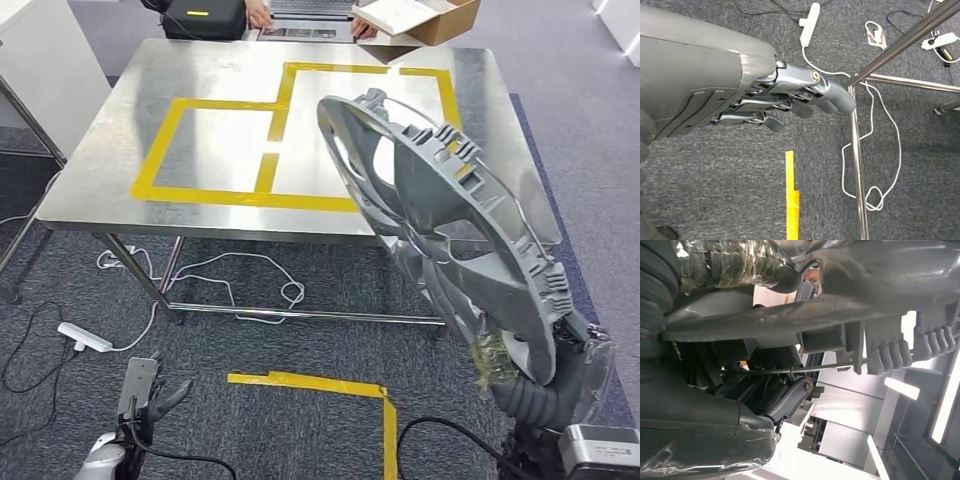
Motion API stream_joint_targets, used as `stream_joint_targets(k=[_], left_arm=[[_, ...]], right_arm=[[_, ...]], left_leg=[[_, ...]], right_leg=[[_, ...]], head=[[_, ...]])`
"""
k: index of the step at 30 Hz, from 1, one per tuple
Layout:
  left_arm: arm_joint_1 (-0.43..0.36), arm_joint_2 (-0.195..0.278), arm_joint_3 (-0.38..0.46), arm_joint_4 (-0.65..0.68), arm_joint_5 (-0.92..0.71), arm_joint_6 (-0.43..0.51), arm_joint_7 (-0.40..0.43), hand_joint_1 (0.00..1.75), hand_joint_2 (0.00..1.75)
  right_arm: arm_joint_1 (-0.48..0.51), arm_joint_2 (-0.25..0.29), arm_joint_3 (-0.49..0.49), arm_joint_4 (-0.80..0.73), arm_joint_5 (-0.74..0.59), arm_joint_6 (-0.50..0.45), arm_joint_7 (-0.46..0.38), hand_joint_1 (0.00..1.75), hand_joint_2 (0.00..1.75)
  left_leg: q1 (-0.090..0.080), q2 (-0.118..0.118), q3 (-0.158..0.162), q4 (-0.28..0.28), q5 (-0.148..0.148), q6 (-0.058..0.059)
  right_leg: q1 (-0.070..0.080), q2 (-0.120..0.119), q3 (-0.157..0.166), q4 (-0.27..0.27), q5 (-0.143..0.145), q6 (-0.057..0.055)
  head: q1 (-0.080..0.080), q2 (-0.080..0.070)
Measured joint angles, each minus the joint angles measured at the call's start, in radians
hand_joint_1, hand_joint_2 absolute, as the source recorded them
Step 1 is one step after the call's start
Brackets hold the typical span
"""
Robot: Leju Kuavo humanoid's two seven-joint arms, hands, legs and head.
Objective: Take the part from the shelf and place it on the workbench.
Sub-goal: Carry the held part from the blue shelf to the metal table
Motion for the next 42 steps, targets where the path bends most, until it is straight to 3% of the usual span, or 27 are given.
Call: stream_joint_targets(k=[2, 3, 5, 7, 8, 12, 14, 16, 17, 18, 19, 21, 22, 24, 28, 31, 32, 33, 34, 35, 37, 39, 42], left_arm=[[0.0, 0.0, 0.0, 0.0, 0.0, 0.0, 0.0, 0.0, 1.75], [0.001, 0.0, 0.0, 0.0, 0.0, -0.001, 0.0, 0.0, 1.75], [0.001, -0.001, -0.001, 0.0, 0.0, -0.002, 0.0, 0.0, 1.75], [0.001, -0.001, -0.002, 0.0, 0.0, -0.002, -0.001, 0.0, 1.75], [0.001, 0.0, -0.002, 0.0, 0.0, -0.003, -0.001, 0.0, 1.75], [0.0, 0.001, -0.008, 0.0, -0.001, -0.003, -0.002, 0.0, 1.75], [0.0, 0.002, -0.012, 0.0, -0.001, -0.003, -0.002, 0.0, 1.75], [0.001, 0.002, -0.015, 0.0, 0.0, -0.003, -0.002, 0.0, 1.75], [0.003, 0.002, -0.016, 0.0, 0.0, -0.003, -0.002, 0.0, 1.75], [0.003, 0.002, -0.017, 0.0, 0.0, -0.003, -0.002, 0.0, 1.75], [0.004, 0.003, -0.017, 0.0, 0.0, -0.003, -0.002, 0.0, 1.75], [0.004, 0.005, -0.018, 0.0, 0.0, -0.004, -0.002, 0.0, 1.75], [0.004, 0.006, -0.018, 0.0, 0.001, -0.004, -0.002, 0.0, 1.75], [0.002, 0.009, -0.019, 0.0, 0.001, -0.005, -0.003, 0.0, 1.75], [0.002, 0.009, -0.019, 0.0, 0.001, -0.006, -0.004, 0.0, 1.75], [0.001, 0.007, -0.02, 0.0, 0.001, -0.006, -0.004, 0.0, 1.75], [0.002, 0.007, -0.02, 0.0, 0.001, -0.006, -0.004, 0.0, 1.75], [0.002, 0.006, -0.02, 0.0, 0.001, -0.006, -0.004, 0.0, 1.75], [0.003, 0.006, -0.02, 0.0, 0.001, -0.007, -0.004, 0.0, 1.75], [0.003, 0.005, -0.021, 0.0, 0.001, -0.007, -0.004, 0.0, 1.75], [0.002, 0.004, -0.022, 0.0, 0.001, -0.007, -0.004, 0.0, 1.75], [0.001, 0.006, -0.023, 0.0, 0.001, -0.007, -0.004, 0.0, 1.75], [-0.001, 0.006, -0.026, 0.0, 0.0, -0.008, -0.004, 0.0, 1.75]], right_arm=[[0.0, 0.0, 0.001, 0.004, 0.0, 0.0, -0.001, 1.75, 1.75], [0.0, 0.0, 0.002, 0.007, 0.0, 0.001, -0.001, 1.75, 1.75], [0.001, 0.0, 0.004, 0.009, -0.001, 0.001, -0.001, 1.75, 1.75], [-0.002, 0.0, 0.005, 0.01, -0.001, 0.001, -0.002, 1.75, 1.75], [-0.004, 0.0, 0.005, 0.011, -0.001, 0.001, -0.002, 1.75, 1.75], [-0.005, -0.001, 0.005, 0.014, -0.003, 0.01, 0.0, 1.75, 1.75], [-0.007, 0.0, 0.005, 0.014, -0.003, 0.012, 0.0, 1.75, 1.75], [-0.009, 0.0, 0.005, 0.015, -0.003, 0.014, 0.001, 1.75, 1.75], [-0.009, 0.0, 0.005, 0.017, -0.003, 0.016, 0.002, 1.75, 1.75], [-0.009, 0.0, 0.005, 0.019, -0.003, 0.017, 0.003, 1.75, 1.75], [-0.01, 0.0, 0.005, 0.021, -0.002, 0.018, 0.004, 1.75, 1.75], [-0.014, 0.0, 0.005, 0.023, -0.001, 0.019, 0.007, 1.75, 1.75], [-0.018, 0.0, 0.005, 0.024, 0.0, 0.021, 0.007, 1.75, 1.75], [-0.027, 0.0, 0.005, 0.026, 0.001, 0.025, 0.008, 1.75, 1.75], [-0.037, 0.0, 0.007, 0.028, 0.002, 0.031, 0.01, 1.75, 1.75], [-0.046, 0.0, 0.012, 0.03, 0.002, 0.03, 0.008, 1.75, 1.75], [-0.046, 0.0, 0.013, 0.032, 0.002, 0.03, 0.009, 1.75, 1.75], [-0.046, 0.0, 0.014, 0.034, 0.002, 0.03, 0.009, 1.75, 1.75], [-0.046, 0.0, 0.015, 0.036, 0.002, 0.03, 0.01, 1.75, 1.75], [-0.047, 0.0, 0.016, 0.037, 0.002, 0.03, 0.01, 1.75, 1.75], [-0.052, 0.0, 0.018, 0.04, 0.002, 0.03, 0.01, 1.75, 1.75], [-0.061, 0.0, 0.019, 0.044, 0.002, 0.029, 0.009, 1.75, 1.75], [-0.074, 0.001, 0.019, 0.053, 0.003, 0.028, 0.009, 1.75, 1.75]], left_leg=[[0.0, 0.0, 0.002, 0.0, -0.003, 0.001], [0.0, 0.0, 0.004, 0.001, -0.005, 0.0], [0.002, 0.0, 0.014, 0.001, -0.013, -0.005], [-0.001, -0.001, 0.02, 0.004, -0.022, -0.015], [-0.003, -0.001, 0.021, 0.006, -0.025, -0.02], [-0.001, 0.001, 0.02, 0.019, -0.041, -0.037], [0.0, 0.0, -0.016, 0.096, -0.081, -0.044], [0.0, 0.0, -0.09, 0.23, -0.129, -0.046], [0.0, 0.0, -0.122, 0.279, -0.136, -0.045], [-0.001, 0.0, -0.14, 0.295, -0.121, -0.043], [-0.002, 0.0, -0.139, 0.273, -0.086, -0.038], [-0.006, -0.001, -0.101, 0.16, 0.0, -0.022], [-0.009, -0.002, -0.08, 0.106, 0.027, -0.014], [-0.015, -0.002, -0.057, 0.049, 0.03, -0.005], [-0.006, -0.002, -0.038, 0.014, 0.021, 0.001], [-0.003, -0.002, -0.025, 0.008, 0.014, 0.008], [-0.003, -0.002, -0.02, 0.008, 0.01, 0.008], [-0.003, -0.002, -0.015, 0.008, 0.005, 0.007], [-0.002, -0.003, -0.007, 0.008, -0.001, 0.005], [-0.002, -0.003, 0.002, 0.008, -0.007, 0.002], [-0.002, -0.005, 0.017, 0.01, -0.021, -0.007], [-0.006, -0.005, 0.02, 0.012, -0.028, -0.018], [-0.006, -0.003, 0.022, 0.015, -0.038, -0.031]], right_leg=[[-0.004, -0.001, -0.053, 0.097, -0.026, 0.007], [-0.006, -0.002, -0.056, 0.097, -0.012, 0.009], [-0.009, -0.007, -0.007, -0.008, 0.057, 0.011], [-0.008, -0.012, 0.054, -0.122, 0.095, 0.007], [-0.006, -0.012, 0.07, -0.148, 0.096, 0.002], [-0.005, -0.007, 0.082, -0.158, 0.081, -0.026], [-0.007, -0.007, 0.09, -0.16, 0.076, -0.037], [-0.005, -0.005, 0.097, -0.16, 0.07, -0.045], [-0.003, -0.003, 0.102, -0.16, 0.067, -0.048], [-0.001, -0.001, 0.107, -0.16, 0.063, -0.049], [0.001, 0.001, 0.115, -0.16, 0.058, -0.049], [0.005, 0.004, 0.131, -0.16, 0.047, -0.048], [0.007, 0.006, 0.136, -0.16, 0.042, -0.046], [0.008, 0.007, 0.135, -0.16, 0.037, -0.038], [0.008, 0.002, 0.118, -0.137, 0.015, -0.016], [0.001, -0.001, 0.024, 0.035, -0.048, -0.003], [-0.001, -0.002, -0.011, 0.085, -0.056, 0.0], [-0.003, -0.002, -0.032, 0.105, -0.045, 0.003], [-0.005, -0.003, -0.034, 0.087, -0.015, 0.005], [-0.007, -0.004, -0.018, 0.035, 0.028, 0.007], [-0.007, -0.009, 0.035, -0.088, 0.091, 0.006], [-0.005, -0.011, 0.065, -0.144, 0.096, -0.004], [-0.004, -0.007, 0.073, -0.152, 0.085, -0.025]], head=[[-0.001, 0.0], [0.0, 0.0], [0.0, 0.0], [0.0, 0.0], [0.0, 0.0], [-0.006, 0.0], [-0.01, 0.0], [-0.012, 0.0], [-0.012, 0.0], [-0.012, 0.0], [-0.012, 0.0], [-0.011, 0.0], [-0.011, 0.0], [-0.01, 0.0], [-0.007, 0.0], [-0.004, 0.0], [-0.004, 0.0], [-0.004, 0.0], [-0.004, 0.0], [-0.004, 0.0], [-0.003, 0.0], [-0.004, 0.0], [-0.009, 0.0]])
